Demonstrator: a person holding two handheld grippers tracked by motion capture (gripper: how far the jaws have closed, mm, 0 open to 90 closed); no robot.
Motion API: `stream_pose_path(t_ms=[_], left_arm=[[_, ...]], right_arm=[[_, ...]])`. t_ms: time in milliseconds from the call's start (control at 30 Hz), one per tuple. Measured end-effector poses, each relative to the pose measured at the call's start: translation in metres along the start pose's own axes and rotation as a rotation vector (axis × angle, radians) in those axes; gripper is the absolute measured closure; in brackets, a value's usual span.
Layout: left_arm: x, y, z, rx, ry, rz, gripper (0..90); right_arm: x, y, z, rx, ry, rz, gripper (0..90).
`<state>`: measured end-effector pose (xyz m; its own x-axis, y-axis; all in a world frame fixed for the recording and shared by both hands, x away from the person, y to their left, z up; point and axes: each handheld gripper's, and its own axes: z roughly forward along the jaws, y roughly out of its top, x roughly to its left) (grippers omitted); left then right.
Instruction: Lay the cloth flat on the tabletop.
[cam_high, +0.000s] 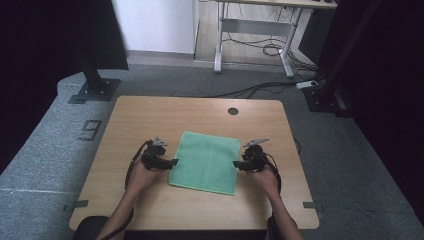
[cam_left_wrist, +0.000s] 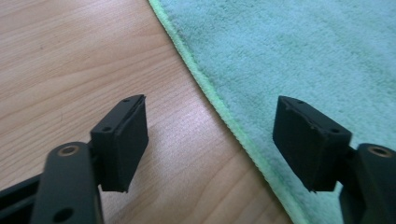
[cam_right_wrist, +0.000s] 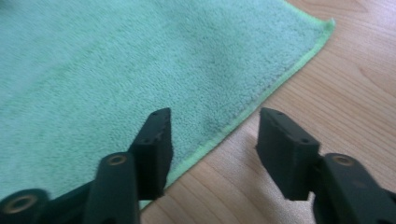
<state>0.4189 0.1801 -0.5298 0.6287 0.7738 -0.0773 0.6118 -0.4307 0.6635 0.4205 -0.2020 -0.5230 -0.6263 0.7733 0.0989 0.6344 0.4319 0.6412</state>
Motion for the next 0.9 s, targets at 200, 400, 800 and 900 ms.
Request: stream_pose_path(t_ms=[200,400,800,900], left_arm=[[0.002,-0.005,0.007,-0.002,0.031,0.013,19.1],[0.006,-0.008,0.009,-0.005,0.062,0.009,13.8],[0.002,-0.016,0.008,-0.021,0.093,0.005,13.3],[0.001,-0.018,0.006,-0.022,0.093,0.001,13.3]], right_arm=[[0.002,-0.007,0.004,0.007,-0.035,-0.009,31.0],[0.004,-0.012,-0.001,-0.005,-0.064,0.009,15.8],[0.016,-0.026,0.006,0.042,-0.155,-0.017,3.5],[0.012,-0.024,0.008,0.037,-0.153,-0.007,3.1]])
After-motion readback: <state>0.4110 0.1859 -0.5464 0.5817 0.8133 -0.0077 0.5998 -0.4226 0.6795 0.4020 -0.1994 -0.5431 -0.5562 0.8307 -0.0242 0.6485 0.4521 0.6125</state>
